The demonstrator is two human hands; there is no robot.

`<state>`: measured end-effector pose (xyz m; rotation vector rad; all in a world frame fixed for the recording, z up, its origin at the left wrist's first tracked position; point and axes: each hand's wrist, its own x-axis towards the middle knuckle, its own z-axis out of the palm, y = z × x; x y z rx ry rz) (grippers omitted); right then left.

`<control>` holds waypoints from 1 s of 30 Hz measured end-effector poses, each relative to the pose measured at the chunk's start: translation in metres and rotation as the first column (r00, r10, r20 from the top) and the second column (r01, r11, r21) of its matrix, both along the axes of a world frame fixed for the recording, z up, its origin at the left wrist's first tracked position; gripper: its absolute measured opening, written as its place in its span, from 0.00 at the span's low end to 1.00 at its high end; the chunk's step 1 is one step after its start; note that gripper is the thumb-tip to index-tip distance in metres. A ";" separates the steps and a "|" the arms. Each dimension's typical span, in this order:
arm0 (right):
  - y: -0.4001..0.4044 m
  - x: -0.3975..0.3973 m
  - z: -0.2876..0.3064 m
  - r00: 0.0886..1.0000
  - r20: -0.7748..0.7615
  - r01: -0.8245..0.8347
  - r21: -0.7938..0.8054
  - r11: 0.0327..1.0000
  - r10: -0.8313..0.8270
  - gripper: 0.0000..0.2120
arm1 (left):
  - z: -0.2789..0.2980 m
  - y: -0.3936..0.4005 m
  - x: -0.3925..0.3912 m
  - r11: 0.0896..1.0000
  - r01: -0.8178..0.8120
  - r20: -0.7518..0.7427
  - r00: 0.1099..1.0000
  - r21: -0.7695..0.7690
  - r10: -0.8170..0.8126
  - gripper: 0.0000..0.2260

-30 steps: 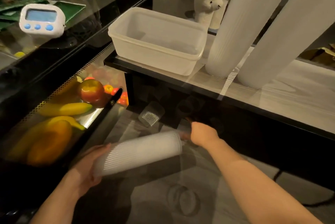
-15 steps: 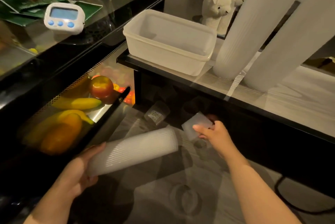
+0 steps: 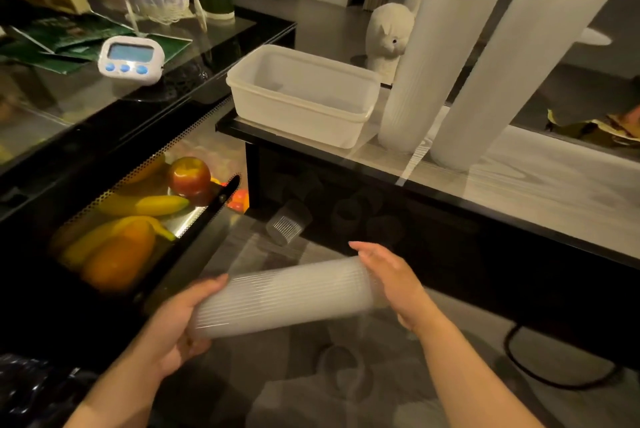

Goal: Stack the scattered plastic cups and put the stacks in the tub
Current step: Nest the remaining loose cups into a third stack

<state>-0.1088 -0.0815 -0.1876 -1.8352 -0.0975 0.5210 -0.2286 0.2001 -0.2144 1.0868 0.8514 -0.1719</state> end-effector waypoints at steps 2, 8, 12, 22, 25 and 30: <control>0.010 -0.010 -0.003 0.999 -0.016 0.033 0.041 0.999 -0.032 0.16 | 0.001 -0.008 -0.002 1.000 0.004 0.003 1.000 -0.022 -0.004 0.14; 0.023 -0.023 -0.012 0.984 -0.106 0.154 0.136 0.979 -0.141 0.21 | 0.005 -0.018 -0.006 1.000 0.007 -0.015 1.000 -0.022 -0.008 0.15; 0.019 -0.021 -0.021 0.966 -0.190 0.195 0.099 0.976 -0.174 0.14 | 0.001 -0.010 -0.015 0.986 0.166 -0.110 0.981 0.030 -0.162 0.23; 0.038 -0.007 -0.021 0.966 -0.223 0.166 0.137 0.976 -0.133 0.08 | 0.014 0.003 0.004 0.343 0.817 -0.353 0.525 0.464 -0.774 0.40; 0.034 0.013 -0.021 0.968 -0.148 0.220 0.112 0.969 -0.203 0.10 | 0.007 -0.003 0.019 0.227 0.789 -0.407 0.512 0.572 -0.757 0.38; -0.011 0.063 -0.040 0.844 0.146 0.489 -0.604 0.629 -0.516 0.28 | -0.003 -0.001 0.023 0.390 0.605 -0.286 0.729 0.694 -0.621 0.32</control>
